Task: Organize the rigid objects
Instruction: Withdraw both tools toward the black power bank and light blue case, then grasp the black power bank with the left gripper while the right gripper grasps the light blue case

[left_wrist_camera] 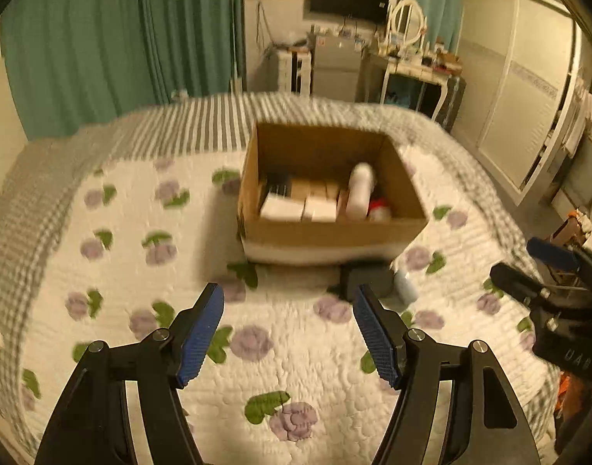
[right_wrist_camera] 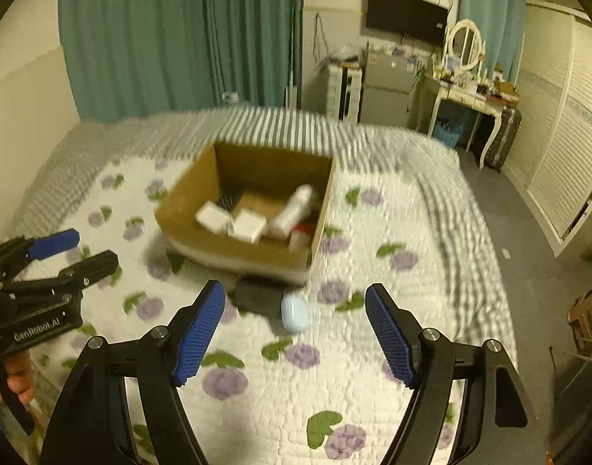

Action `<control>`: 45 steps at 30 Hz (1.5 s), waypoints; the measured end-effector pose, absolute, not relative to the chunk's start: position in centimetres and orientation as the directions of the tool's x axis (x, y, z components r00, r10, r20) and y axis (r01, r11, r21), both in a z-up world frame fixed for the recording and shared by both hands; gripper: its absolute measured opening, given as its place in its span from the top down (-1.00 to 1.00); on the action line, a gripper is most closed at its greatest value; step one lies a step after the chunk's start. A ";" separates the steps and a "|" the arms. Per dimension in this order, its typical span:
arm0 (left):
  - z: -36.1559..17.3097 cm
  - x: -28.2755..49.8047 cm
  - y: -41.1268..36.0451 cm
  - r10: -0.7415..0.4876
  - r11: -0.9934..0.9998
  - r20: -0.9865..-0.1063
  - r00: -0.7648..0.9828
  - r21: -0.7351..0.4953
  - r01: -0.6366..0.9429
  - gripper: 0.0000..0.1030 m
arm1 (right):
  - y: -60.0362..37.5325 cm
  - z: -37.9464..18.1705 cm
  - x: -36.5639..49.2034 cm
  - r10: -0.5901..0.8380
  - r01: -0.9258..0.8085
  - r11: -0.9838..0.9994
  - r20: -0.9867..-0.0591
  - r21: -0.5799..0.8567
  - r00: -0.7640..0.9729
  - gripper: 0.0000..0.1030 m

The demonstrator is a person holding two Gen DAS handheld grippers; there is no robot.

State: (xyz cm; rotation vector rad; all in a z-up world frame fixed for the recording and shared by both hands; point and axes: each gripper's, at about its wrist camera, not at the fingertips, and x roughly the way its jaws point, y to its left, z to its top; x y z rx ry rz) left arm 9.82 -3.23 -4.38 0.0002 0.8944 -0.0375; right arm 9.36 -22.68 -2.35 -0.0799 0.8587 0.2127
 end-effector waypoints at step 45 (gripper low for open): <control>-18.6 18.3 -13.3 -0.071 0.995 -0.900 0.430 -0.033 0.095 -0.52 | -29.2 -16.1 17.0 0.195 -0.133 0.980 -0.815 0.146 0.545 0.56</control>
